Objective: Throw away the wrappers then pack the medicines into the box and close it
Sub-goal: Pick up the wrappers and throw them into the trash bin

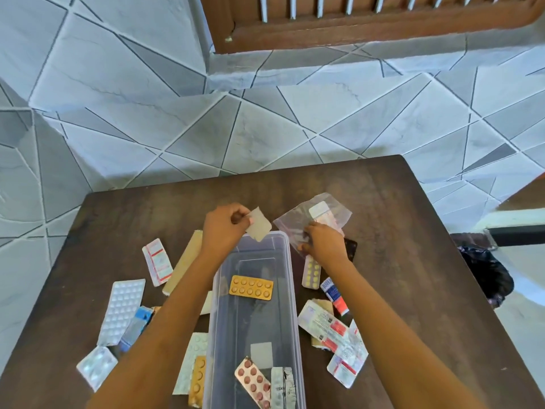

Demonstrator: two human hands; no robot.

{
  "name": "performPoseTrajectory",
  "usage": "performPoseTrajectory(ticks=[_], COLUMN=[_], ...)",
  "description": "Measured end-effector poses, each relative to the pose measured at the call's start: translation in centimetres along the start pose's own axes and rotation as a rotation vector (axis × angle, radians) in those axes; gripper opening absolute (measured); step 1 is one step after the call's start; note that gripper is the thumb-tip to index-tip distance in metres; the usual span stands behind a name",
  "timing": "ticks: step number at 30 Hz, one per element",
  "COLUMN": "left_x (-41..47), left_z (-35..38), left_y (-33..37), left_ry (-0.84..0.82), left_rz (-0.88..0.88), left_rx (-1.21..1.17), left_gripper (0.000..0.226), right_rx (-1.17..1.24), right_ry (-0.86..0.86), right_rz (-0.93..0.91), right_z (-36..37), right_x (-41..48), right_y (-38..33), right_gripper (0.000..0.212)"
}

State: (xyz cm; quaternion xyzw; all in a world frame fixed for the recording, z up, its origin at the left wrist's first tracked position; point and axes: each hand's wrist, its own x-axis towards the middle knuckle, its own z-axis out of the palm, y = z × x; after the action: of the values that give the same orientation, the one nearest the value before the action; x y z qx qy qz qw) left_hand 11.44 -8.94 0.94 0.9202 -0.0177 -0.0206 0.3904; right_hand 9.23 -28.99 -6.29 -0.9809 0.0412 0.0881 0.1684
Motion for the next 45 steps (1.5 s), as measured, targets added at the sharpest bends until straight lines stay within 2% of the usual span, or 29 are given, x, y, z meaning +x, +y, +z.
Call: performPoseTrajectory(ticks=[6, 9, 13, 19, 26, 35, 41, 45], left_x=[0.2, 0.0, -0.7, -4.1, -9.6, -15.9, -20.0, -22.5], left_z=[-0.6, -0.9, -1.5, -2.8, -3.5, 2.4, 8.4, 13.9], left_y=[-0.3, -0.4, -0.2, 1.7, 3.1, 7.4, 13.4, 18.1], left_ry=[0.038, 0.045, 0.051, 0.07, 0.043, -0.097, -0.083, -0.11], left_rz=[-0.019, -0.041, -0.061, -0.062, 0.034, 0.091, 0.159, 0.119], left_rx=[-0.006, -0.03, -0.068, -0.209, -0.264, -0.333, -0.279, -0.342], left_gripper=[0.015, 0.012, 0.015, 0.019, 0.018, 0.015, 0.016, 0.016], right_rx=[-0.108, -0.067, 0.127, 0.625, 0.865, 0.789, 0.833, 0.871], right_ry=[0.003, 0.046, 0.264, 0.506, 0.565, 0.651, 0.69, 0.693], right_rz=[0.019, 0.047, 0.074, 0.016, 0.084, 0.192, 0.207, 0.19], right_z=[0.5, -0.6, -3.7, -8.2, -9.1, -9.8, -10.9, -12.5], right_x=[1.0, 0.8, -1.0, -5.9, -13.6, -23.2, -27.1, -29.7], right_y=[-0.4, -0.7, -1.2, -3.1, -3.6, 2.8, 10.6, 17.5], right_gripper=[0.018, 0.02, 0.023, 0.022, 0.018, 0.015, 0.014, 0.014])
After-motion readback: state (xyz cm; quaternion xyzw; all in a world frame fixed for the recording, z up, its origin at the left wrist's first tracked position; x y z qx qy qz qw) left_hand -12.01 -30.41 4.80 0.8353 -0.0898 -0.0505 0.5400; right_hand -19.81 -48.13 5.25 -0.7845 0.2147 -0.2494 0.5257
